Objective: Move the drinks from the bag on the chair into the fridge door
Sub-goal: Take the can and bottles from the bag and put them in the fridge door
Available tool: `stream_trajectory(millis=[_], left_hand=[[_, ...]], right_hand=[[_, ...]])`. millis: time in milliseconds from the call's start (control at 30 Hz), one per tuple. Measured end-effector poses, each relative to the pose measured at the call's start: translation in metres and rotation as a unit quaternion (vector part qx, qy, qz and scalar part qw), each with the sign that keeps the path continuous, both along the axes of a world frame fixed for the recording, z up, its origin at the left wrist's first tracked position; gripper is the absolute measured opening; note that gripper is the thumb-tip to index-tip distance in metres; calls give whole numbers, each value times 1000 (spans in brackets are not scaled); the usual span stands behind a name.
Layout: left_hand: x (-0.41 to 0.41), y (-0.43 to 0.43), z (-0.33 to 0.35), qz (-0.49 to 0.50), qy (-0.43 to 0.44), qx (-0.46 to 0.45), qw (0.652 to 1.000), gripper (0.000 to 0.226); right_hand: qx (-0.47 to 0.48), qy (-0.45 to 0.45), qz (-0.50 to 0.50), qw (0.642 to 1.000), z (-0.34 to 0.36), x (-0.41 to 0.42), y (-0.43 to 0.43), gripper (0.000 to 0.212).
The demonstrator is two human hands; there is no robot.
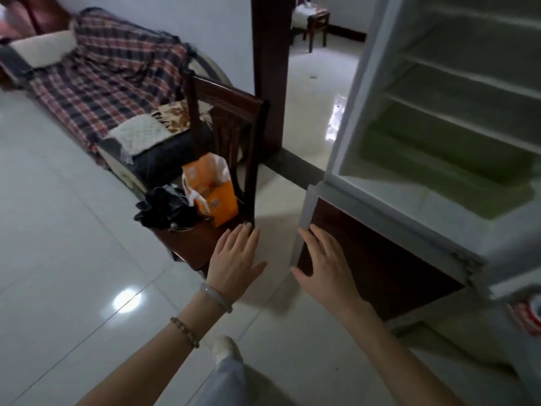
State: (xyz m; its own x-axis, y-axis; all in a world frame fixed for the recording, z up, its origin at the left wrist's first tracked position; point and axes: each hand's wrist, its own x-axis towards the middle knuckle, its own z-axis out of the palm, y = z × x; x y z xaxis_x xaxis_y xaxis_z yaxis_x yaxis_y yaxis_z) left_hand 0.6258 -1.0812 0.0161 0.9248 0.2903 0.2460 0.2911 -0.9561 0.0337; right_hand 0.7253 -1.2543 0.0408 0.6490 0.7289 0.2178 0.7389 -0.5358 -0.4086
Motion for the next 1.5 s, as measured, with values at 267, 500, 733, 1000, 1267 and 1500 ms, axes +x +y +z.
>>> stream_trajectory(millis=[267,500,733,1000,1267,1500], left_hand=[[-9,134,-10,33,7,6,999,72],[-2,227,-14,51,14,-15,998,73],[19,297,-45,104,56,-73,990,72],[88,390,-85,147,96,-110,978,62],[168,448,-136,202,175,-187,946,62],[198,488,-196,184,285,-191,921,71]], right_hand=[[1,24,39,999,-8,13,146,76],[-5,75,43,996,-22,24,235,73],[-23,101,59,993,-44,66,312,69],[-48,160,99,981,-89,157,428,62],[-144,264,100,949,-169,237,520,57],[-195,326,72,922,-244,241,571,55]])
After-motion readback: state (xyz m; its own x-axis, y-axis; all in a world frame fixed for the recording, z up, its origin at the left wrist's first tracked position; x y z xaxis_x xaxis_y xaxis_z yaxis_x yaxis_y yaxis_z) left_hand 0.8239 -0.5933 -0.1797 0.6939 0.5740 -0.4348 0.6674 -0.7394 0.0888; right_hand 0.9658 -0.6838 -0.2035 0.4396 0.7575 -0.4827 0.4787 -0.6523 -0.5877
